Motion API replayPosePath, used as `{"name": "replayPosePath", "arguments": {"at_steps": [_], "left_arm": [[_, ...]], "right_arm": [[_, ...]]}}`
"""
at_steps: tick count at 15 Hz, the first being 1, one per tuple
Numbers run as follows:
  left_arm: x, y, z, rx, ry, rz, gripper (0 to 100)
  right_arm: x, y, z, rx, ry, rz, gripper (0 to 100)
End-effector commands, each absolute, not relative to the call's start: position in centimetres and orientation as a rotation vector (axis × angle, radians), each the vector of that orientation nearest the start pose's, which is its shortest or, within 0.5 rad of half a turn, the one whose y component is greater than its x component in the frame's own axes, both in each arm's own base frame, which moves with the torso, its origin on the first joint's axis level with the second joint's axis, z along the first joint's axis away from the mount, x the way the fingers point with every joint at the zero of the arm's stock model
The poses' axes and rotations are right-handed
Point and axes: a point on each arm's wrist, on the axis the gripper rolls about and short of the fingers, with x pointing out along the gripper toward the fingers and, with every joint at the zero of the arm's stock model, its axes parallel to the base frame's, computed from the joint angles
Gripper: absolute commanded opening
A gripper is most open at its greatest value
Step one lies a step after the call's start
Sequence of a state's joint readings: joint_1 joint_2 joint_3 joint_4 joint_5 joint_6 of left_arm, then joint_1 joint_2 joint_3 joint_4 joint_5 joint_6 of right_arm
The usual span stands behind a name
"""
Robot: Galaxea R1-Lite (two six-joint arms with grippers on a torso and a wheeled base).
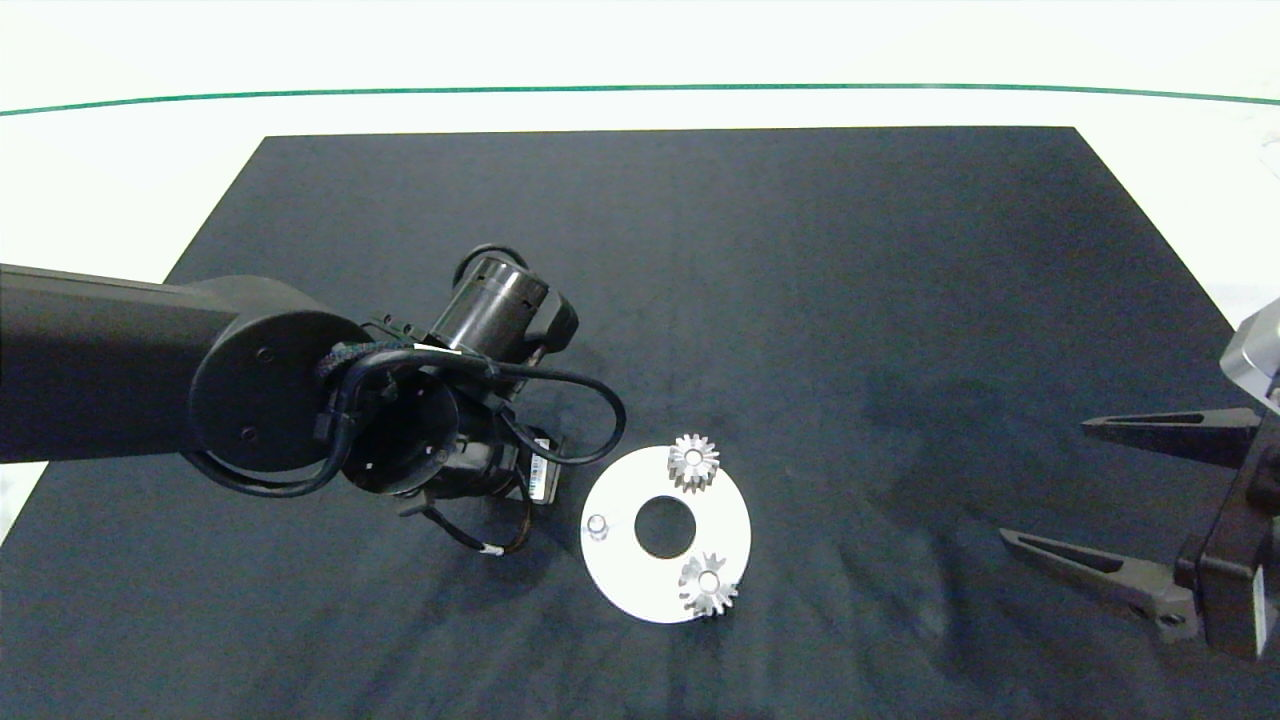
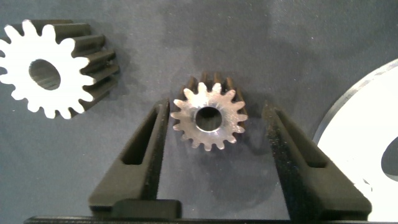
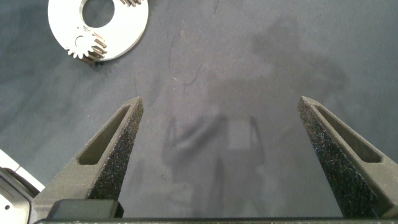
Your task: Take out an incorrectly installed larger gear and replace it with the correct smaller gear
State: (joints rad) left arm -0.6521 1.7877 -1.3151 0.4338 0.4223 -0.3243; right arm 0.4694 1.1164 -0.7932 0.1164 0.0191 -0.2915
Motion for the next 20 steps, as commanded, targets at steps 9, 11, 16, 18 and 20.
{"name": "replayPosePath", "arguments": {"at_steps": [9,11,16,18,20], "left_arm": [[25.70,-18.51,20.04,0.161,0.802,-0.081,36],[25.70,-18.51,20.04,0.161,0.802,-0.081,32],[25.75,-18.67,20.14,0.154,0.798,-0.083,23],[25.73,-18.65,20.19,0.153,0.797,-0.083,18],[25.61,-18.50,20.48,0.144,0.789,-0.082,14]], "right_arm": [[13.49,6.89,24.07,-0.383,0.365,0.543,100],[13.49,6.89,24.07,-0.383,0.365,0.543,100],[13.48,6.91,24.03,-0.383,0.366,0.545,100],[13.48,6.91,24.03,-0.383,0.366,0.545,100],[13.49,6.89,24.07,-0.383,0.365,0.543,100]]}}
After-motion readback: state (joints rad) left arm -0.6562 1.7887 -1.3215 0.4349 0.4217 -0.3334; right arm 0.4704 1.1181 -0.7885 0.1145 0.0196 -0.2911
